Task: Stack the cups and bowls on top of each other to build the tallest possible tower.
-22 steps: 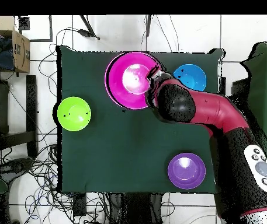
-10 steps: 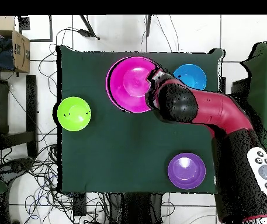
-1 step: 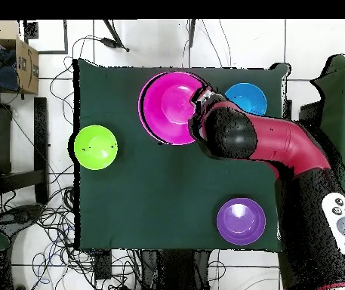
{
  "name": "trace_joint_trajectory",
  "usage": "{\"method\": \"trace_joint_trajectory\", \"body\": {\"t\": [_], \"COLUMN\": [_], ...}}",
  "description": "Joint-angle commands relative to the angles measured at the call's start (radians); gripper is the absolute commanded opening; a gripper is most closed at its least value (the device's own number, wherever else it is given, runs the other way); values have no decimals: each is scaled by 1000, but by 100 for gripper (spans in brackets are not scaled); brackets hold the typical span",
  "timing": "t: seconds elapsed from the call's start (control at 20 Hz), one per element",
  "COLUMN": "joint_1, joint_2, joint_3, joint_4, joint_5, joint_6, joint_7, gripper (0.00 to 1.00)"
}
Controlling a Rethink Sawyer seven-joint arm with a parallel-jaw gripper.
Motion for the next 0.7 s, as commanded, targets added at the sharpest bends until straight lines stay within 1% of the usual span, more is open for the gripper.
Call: {"method": "trace_joint_trajectory", "body": {"t": [0.05, 0.3, 0.4, 0.55, 0.7], "joint_1": [2, 7, 9, 17, 27], "joint_2": [15, 23, 25, 19, 18], "joint_3": [-20, -25, -27, -44, -61], "joint_4": [15, 19, 14, -3, -11], "joint_5": [-30, -37, -39, -57, -72], "joint_6": [99, 83, 88, 118, 128], "joint_7": [-59, -50, -53, -71, -74], "gripper": [100, 100, 100, 100, 100]}}
